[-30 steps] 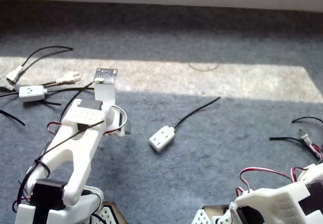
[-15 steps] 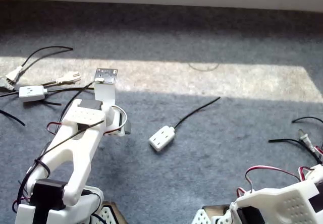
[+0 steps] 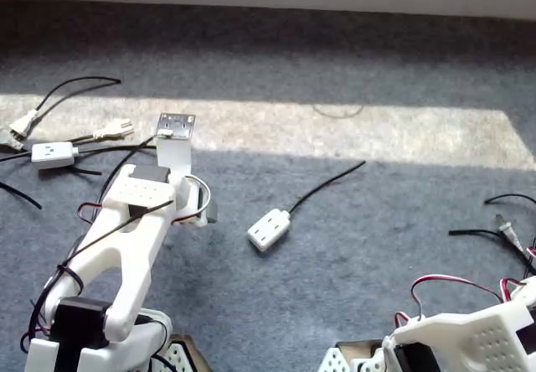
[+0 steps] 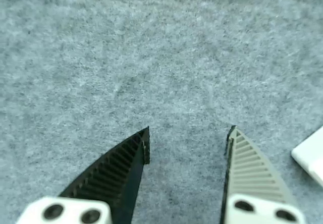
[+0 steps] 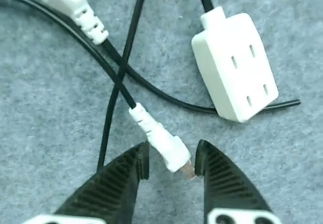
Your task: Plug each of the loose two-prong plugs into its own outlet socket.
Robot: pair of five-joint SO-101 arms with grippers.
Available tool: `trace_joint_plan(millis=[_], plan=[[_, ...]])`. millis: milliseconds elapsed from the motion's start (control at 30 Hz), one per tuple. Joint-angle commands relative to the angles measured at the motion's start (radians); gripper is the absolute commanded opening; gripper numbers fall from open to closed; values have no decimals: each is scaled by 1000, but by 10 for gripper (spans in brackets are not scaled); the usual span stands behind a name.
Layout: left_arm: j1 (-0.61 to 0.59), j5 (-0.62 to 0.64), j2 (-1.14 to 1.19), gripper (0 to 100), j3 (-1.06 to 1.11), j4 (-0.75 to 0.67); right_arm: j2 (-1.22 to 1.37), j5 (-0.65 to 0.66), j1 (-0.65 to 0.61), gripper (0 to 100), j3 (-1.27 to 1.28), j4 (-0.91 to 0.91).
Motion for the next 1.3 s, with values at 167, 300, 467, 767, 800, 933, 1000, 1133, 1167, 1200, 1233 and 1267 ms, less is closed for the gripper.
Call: trace_joint_plan(millis=[167, 300, 467, 767, 800, 933, 1000, 1133, 1167, 1200, 1233, 1267], plan=[[-5, 11, -28, 248, -19, -12, -10, 12, 7, 62, -39, -15], [-5, 11, -28, 248, -19, -12, 35, 12, 7, 67, -45, -15], [-5, 11, -28, 248, -19, -12, 56, 12, 7, 67, -47, -15], [-8, 11, -30, 248, -19, -12, 58, 12, 7, 67, -41, -16], [-8, 11, -30, 248, -19, -12, 58, 12, 5, 67, -39, -16], [-8, 11, -30, 248, -19, -11, 59, 12, 5, 63, -38, -16], [-8, 11, -30, 248, -19, -11, 59, 11, 5, 57, -38, -16], [-8, 11, -30, 248, -19, -11, 50, 6, -4, 5, -38, -8], [-8, 11, -30, 248, -19, -11, 48, 5, -8, 9, -44, 1], [-8, 11, -30, 248, -19, -11, 48, 5, -12, 8, -50, 35], [-8, 11, -30, 248, -19, -11, 45, 5, -19, 7, -71, 73], [-7, 11, -30, 248, -19, -11, 42, 2, -31, 7, -105, 122]])
